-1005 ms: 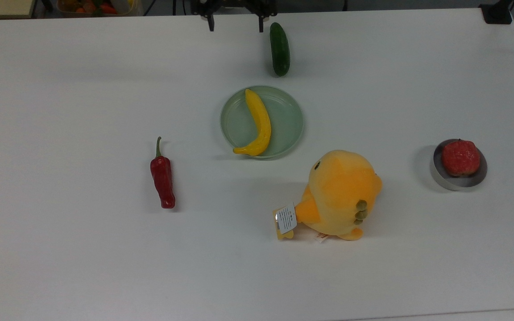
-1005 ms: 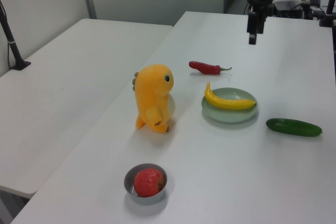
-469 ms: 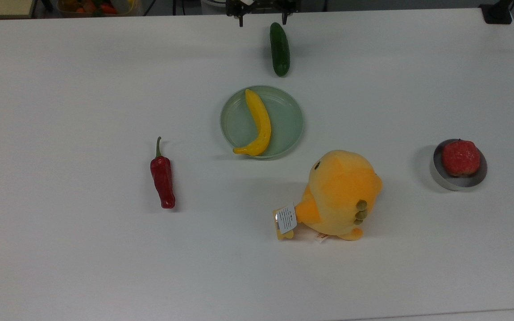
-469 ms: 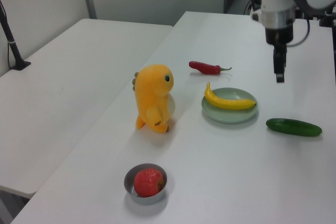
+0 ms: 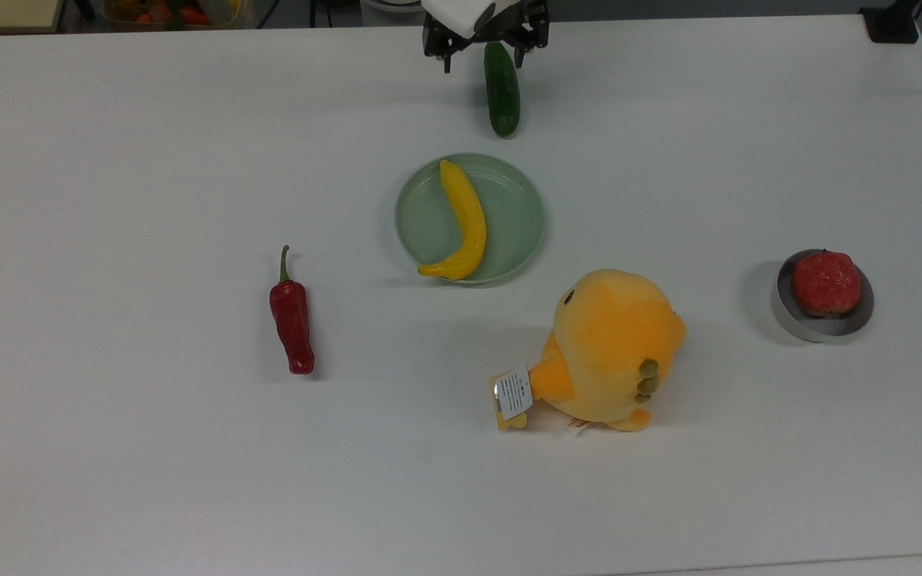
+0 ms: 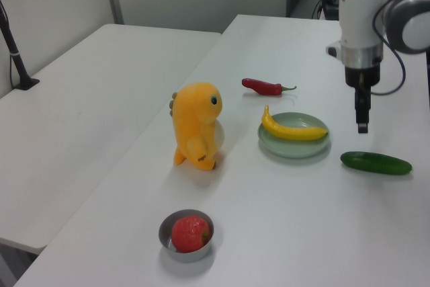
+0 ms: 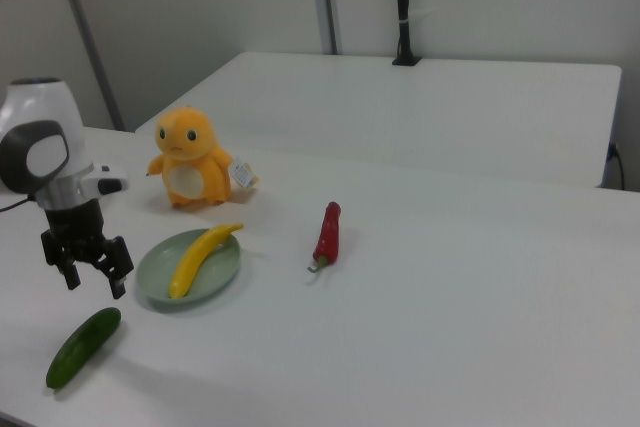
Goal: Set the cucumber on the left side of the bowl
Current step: 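Lower the gripper around the cucumber and close on it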
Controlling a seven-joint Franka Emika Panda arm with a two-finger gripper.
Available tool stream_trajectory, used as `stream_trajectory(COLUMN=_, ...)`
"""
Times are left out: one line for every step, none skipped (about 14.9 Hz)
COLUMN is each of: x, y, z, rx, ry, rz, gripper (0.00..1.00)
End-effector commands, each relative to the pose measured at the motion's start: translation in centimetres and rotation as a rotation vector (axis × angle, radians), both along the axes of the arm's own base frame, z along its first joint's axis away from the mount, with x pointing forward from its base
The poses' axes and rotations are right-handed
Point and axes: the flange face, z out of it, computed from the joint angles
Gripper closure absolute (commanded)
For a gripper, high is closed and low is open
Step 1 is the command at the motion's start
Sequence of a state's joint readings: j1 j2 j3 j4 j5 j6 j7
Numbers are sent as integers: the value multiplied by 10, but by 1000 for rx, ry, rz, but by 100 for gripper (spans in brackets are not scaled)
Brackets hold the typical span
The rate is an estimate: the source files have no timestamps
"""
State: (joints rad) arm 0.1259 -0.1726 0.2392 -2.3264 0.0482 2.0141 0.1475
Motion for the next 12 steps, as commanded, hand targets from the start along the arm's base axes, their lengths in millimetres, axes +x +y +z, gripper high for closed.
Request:
stream_trajectory(x=-17, y=14, z=-23, rx=2, ry=-13, rz=-6, gripper=0)
stream_trajectory(x=-17, y=15, z=-27, rx=0, ry=-5, rz=-8, gripper=0)
stream_trajectory(x=-15, y=16, z=-33, rx=2, ry=0, rz=-9, gripper=0)
stream_trajectory(x=-15, y=24, z=-51, rx=-6, ry=25, rz=-17, gripper=0)
stream_trajectory(x=-17, y=31, z=-56, rx=-10, ry=25, rz=-19, gripper=0)
stream_trajectory(x=-18, y=33, z=-59, rx=-12, ry=28, rz=-18, gripper=0)
stream_trajectory(x=-17, y=32, z=-61, rx=-10, ry=30, rz=-21, gripper=0)
stream_trajectory(x=-16, y=33, z=-68, rx=-11, ry=40, rz=-18, gripper=0)
stream_trajectory(x=-16, y=34, z=-75, rx=-13, ry=46, rz=-15, gripper=0)
stream_trajectory(x=-14, y=38, z=-86, rx=-11, ry=46, rz=-4, gripper=0)
stream_trajectory(x=-14, y=40, z=-88, rx=-8, ry=44, rz=-2, gripper=0)
stream_trajectory(x=-15, y=41, z=-90, rx=-10, ry=48, rz=2, gripper=11)
